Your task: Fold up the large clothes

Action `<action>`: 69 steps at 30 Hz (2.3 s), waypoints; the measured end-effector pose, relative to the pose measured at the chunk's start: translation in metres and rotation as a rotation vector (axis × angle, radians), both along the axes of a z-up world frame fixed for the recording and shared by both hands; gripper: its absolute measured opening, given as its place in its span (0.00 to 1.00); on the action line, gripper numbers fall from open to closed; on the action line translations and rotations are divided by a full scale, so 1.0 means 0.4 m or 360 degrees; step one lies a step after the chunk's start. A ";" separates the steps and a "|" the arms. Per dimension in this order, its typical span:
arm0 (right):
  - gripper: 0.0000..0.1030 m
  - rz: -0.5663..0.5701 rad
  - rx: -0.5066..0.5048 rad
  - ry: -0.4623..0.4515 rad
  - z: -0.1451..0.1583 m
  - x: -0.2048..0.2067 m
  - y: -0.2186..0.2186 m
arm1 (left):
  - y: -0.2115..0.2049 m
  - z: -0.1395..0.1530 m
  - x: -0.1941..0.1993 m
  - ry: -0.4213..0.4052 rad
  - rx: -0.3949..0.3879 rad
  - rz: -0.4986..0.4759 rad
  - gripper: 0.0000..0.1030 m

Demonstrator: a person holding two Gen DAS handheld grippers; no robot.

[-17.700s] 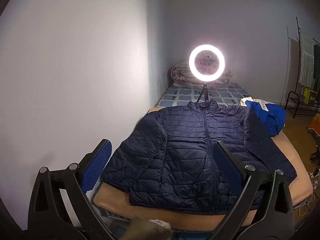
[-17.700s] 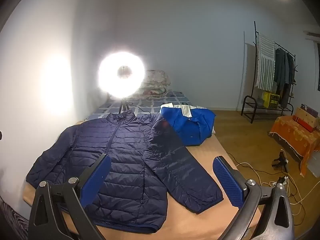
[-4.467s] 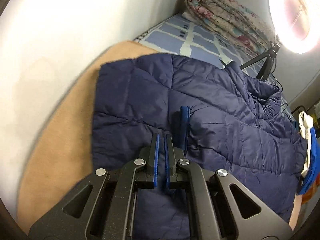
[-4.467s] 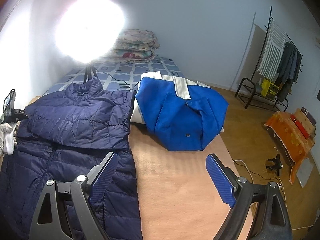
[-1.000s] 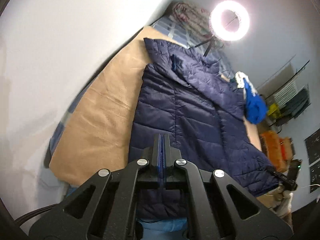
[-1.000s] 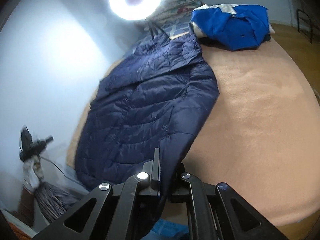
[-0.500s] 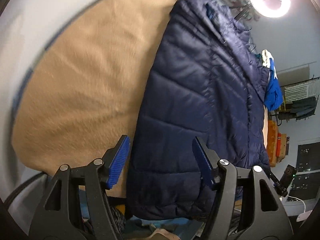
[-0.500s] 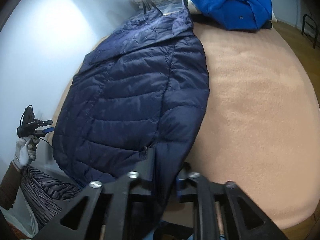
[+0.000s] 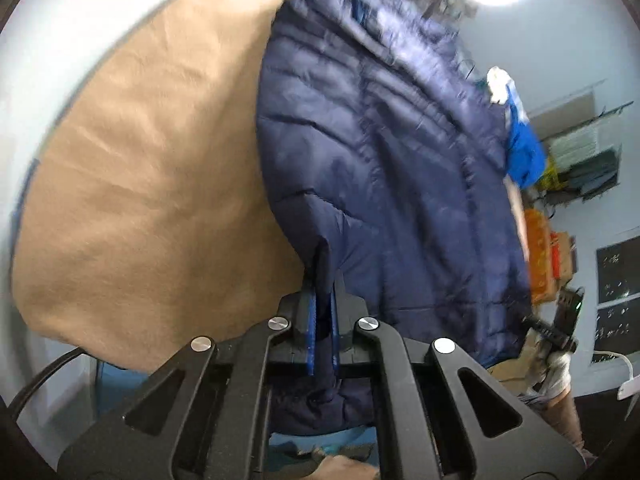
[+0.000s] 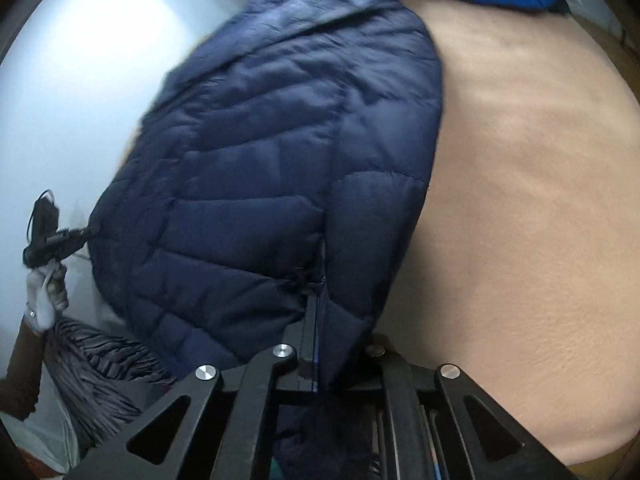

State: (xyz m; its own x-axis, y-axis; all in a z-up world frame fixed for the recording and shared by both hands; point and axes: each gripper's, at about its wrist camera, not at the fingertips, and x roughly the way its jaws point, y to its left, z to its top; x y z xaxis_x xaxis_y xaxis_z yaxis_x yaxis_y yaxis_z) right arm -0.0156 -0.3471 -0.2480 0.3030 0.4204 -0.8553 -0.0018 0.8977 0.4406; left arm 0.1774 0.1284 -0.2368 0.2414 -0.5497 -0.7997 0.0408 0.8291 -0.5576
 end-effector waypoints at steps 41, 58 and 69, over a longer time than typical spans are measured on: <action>0.01 -0.0183 0.0000 -0.0243 0.172 0.587 -0.160 | -0.118 0.114 0.589 -0.0306 0.0030 0.0217 0.02; 0.63 -0.0490 0.0210 -0.0388 0.105 0.605 -0.351 | -0.079 0.101 0.654 -0.0433 0.0176 0.0276 0.52; 0.67 -0.0228 -0.0062 -0.0521 0.121 0.691 -0.261 | -0.191 0.062 0.760 -0.0378 0.0340 0.0022 0.56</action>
